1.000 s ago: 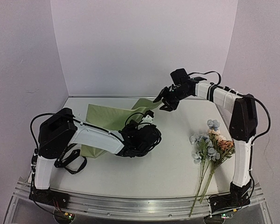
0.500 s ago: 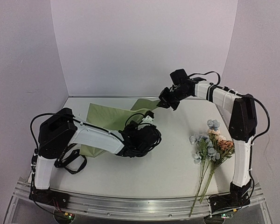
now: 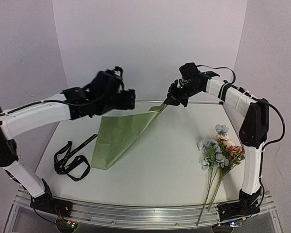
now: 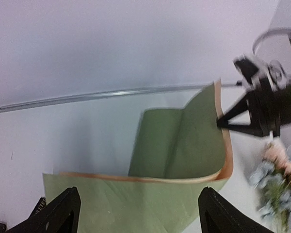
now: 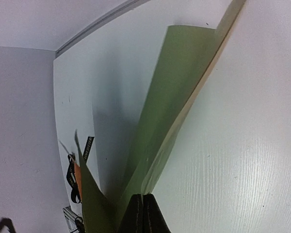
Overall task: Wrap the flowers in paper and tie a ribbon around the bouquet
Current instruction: Pass from the left arm to the right, then unfold the folded wrapping paper at the center of the board.
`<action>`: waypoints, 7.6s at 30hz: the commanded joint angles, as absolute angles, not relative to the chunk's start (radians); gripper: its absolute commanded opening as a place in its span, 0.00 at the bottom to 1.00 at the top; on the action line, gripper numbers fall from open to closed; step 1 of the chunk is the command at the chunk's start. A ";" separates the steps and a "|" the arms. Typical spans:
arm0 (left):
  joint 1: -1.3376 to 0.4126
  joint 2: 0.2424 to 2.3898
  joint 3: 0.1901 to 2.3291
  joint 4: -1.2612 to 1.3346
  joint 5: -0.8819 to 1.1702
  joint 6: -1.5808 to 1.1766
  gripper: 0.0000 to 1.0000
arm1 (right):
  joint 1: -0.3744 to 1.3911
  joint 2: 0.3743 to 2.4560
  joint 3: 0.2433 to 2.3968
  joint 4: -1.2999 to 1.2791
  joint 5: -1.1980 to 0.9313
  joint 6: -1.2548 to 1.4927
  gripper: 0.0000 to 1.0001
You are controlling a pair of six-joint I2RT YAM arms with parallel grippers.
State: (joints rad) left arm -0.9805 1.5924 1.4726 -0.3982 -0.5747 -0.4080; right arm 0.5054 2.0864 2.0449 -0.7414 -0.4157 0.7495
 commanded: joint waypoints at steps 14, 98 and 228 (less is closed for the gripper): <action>-0.644 1.624 1.509 -0.354 0.578 -0.396 0.77 | 0.542 1.946 2.182 -0.826 -0.616 0.474 0.00; -0.874 1.691 1.623 -0.483 -0.062 -0.826 0.00 | 0.621 1.689 1.743 -0.836 -0.165 0.794 0.81; -0.402 2.511 2.135 -0.742 0.260 -0.402 0.34 | 0.357 2.256 1.728 -0.588 -0.982 0.559 0.73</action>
